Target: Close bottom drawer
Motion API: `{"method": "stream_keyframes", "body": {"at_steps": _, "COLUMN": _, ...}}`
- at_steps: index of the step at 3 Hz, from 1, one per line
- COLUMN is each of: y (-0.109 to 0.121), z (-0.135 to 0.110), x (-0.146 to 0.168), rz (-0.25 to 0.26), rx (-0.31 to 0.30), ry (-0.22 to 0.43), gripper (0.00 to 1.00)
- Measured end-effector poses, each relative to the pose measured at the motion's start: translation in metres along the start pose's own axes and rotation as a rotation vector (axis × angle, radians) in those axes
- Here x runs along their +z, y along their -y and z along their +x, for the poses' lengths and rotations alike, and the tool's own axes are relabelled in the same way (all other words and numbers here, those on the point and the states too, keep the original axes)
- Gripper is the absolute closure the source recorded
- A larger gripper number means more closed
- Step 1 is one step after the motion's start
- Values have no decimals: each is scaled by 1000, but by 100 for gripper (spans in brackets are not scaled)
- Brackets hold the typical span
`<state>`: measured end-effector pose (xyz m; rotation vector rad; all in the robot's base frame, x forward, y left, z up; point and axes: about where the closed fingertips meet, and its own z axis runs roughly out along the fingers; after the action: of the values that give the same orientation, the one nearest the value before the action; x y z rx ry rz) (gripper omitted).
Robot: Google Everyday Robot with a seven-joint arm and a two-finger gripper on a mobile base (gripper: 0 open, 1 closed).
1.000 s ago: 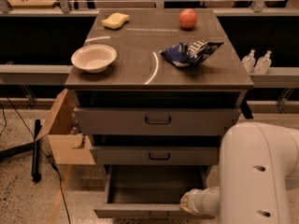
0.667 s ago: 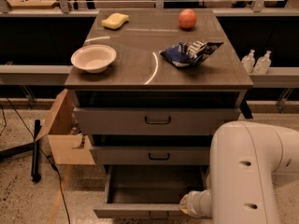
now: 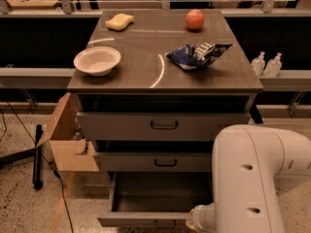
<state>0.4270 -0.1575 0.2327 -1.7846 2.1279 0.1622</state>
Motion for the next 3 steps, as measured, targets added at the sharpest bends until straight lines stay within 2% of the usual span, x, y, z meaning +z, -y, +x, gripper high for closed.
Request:
{"method": "stream_keyframes", "body": {"at_steps": 2, "y": -46, "z": 12, "x": -10, "rz": -35, "rx": 52, "ry": -7, "gripper": 100}}
{"method": "stream_keyframes", "body": {"at_steps": 3, "y": -54, "z": 18, "x": 4, "rz": 2, "rx": 40, "ry": 3, "gripper": 100}}
